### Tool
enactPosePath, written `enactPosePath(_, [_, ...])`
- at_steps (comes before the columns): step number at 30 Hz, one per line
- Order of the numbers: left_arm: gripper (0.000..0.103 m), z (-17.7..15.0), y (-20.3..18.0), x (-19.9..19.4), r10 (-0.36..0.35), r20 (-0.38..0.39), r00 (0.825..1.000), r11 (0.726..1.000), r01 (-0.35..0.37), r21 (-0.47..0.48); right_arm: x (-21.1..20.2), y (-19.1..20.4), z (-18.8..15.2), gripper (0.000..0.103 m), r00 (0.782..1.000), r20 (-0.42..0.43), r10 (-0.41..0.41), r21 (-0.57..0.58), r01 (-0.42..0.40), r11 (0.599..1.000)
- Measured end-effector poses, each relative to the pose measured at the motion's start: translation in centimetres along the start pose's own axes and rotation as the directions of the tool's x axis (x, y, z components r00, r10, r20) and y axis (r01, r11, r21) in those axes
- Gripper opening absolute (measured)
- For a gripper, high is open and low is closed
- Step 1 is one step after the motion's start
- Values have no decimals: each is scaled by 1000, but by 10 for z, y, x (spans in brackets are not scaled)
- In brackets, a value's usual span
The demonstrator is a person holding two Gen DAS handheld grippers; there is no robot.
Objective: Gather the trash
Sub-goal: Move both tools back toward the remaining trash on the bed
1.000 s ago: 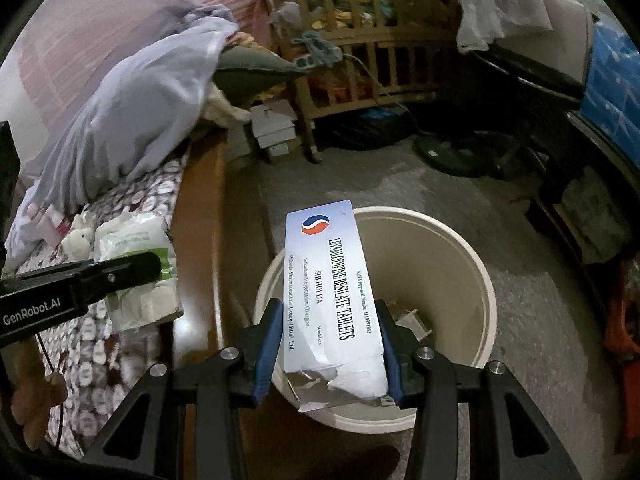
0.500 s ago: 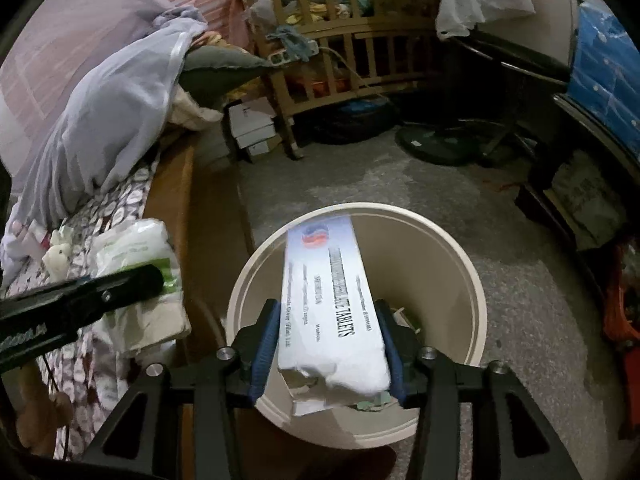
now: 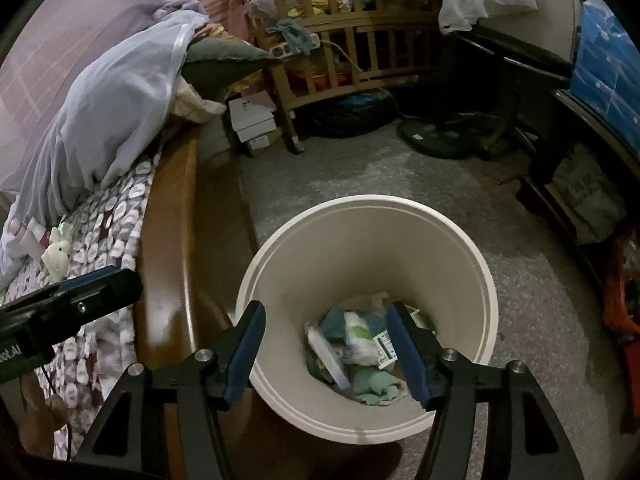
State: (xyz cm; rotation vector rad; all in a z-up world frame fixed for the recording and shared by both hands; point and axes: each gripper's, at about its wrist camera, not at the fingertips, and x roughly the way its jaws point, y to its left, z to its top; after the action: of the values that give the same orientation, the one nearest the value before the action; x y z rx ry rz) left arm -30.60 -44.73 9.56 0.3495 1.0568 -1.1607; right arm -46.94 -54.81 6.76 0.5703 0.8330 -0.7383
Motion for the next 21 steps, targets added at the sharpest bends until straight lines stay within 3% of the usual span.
enactPosePath(10, [52,-18,53,-34,144,39,989,988,-142,-64,-5,51,-1,62,999,5,41,-84,-40,996])
enactPosePath(21, [52,-48,123,-72,276,45,960,950,-265,-163,2,127,-7,65,993,-26,113,-196,-116,974])
